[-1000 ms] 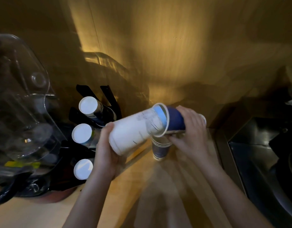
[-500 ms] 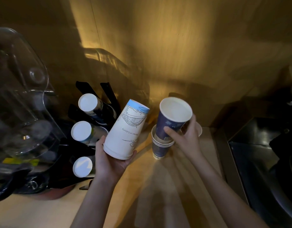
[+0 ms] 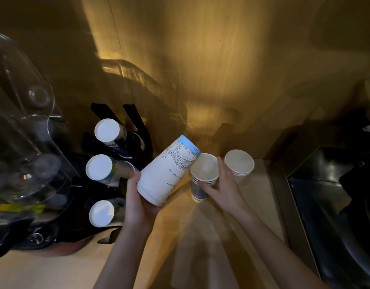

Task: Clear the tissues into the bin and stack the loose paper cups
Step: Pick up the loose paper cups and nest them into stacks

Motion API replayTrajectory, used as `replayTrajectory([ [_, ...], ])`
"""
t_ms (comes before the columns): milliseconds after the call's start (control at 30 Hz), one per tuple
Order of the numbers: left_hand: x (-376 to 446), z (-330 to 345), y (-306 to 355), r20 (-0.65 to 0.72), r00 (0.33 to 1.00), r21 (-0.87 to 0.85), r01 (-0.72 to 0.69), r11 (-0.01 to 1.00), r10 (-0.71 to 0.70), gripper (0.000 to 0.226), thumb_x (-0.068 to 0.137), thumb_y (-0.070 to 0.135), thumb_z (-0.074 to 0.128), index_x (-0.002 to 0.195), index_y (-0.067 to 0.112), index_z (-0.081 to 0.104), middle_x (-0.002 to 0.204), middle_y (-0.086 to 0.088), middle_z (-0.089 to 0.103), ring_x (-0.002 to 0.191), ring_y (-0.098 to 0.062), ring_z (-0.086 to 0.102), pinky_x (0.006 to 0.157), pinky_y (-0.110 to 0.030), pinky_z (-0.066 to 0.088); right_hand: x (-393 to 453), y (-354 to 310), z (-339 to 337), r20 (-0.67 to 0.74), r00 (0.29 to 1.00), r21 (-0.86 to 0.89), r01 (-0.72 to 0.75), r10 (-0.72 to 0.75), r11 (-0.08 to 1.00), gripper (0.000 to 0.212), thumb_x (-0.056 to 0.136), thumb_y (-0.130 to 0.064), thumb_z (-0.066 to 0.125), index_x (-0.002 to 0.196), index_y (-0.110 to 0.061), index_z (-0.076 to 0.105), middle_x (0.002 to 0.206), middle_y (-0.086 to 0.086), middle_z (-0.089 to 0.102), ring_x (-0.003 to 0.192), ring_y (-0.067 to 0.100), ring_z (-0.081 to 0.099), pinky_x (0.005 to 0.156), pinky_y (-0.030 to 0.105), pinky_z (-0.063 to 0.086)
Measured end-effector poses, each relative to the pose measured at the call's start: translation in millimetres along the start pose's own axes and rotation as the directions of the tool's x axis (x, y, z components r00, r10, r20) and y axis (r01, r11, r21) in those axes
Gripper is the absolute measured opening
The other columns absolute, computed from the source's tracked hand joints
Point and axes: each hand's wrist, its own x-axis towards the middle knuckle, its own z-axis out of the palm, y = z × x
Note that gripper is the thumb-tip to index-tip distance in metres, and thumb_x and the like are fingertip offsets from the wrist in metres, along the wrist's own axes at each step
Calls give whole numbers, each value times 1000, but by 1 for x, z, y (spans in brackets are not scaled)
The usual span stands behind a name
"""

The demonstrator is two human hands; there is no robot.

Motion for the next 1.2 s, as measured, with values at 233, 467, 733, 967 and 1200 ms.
replayTrajectory([
  [233, 3, 5, -1, -81, 997, 41, 6, 999, -2, 46, 84, 46, 47, 123, 25, 55, 115, -2, 67, 108, -26, 62, 76, -36, 51, 8, -11, 11, 23, 998, 67, -64, 63, 996, 86, 76, -50, 64, 142, -19, 18, 140, 6, 40, 129, 20, 38, 106, 37, 37],
  [467, -11, 28, -2, -48, 893, 509, -363, 781, 447, 58, 79, 33, 66, 133, 29, 44, 134, -5, 51, 111, -18, 55, 80, -28, 48, -6, -18, -12, -21, 998, 84, -56, 58, 995, 124, 65, -46, 79, 145, -28, -15, 158, 2, 7, 145, 17, 3, 116, 42, 16],
  [733, -15, 78, -18, 302, 853, 716, -498, 489, 426, 78, 54, 61, 63, 126, 36, 52, 126, 8, 54, 113, -4, 51, 92, -21, 42, -33, -35, -43, -49, 979, -123, 193, -200, 973, 93, 65, -44, 76, 141, -30, 25, 145, -7, 38, 134, 7, 30, 114, 38, 26],
  [967, 0, 98, -6, 246, 889, 646, -447, 619, 386, 55, 70, 40, 72, 122, 26, 59, 118, 9, 61, 104, 1, 58, 89, -22, 47, -34, -15, -64, -140, 987, -95, 69, -82, 993, 87, 60, -43, 79, 134, -27, 37, 134, -6, 49, 122, 12, 41, 100, 41, 42],
  [1200, 13, 98, 0, 186, 900, 598, -422, 681, 394, 41, 83, 29, 64, 123, 21, 59, 110, 12, 62, 85, 18, 57, 69, 2, 45, -26, -1, -73, -177, 984, -18, 13, -16, 1000, 89, 53, -29, 87, 130, -21, 45, 127, 1, 54, 117, 21, 49, 96, 39, 43],
])
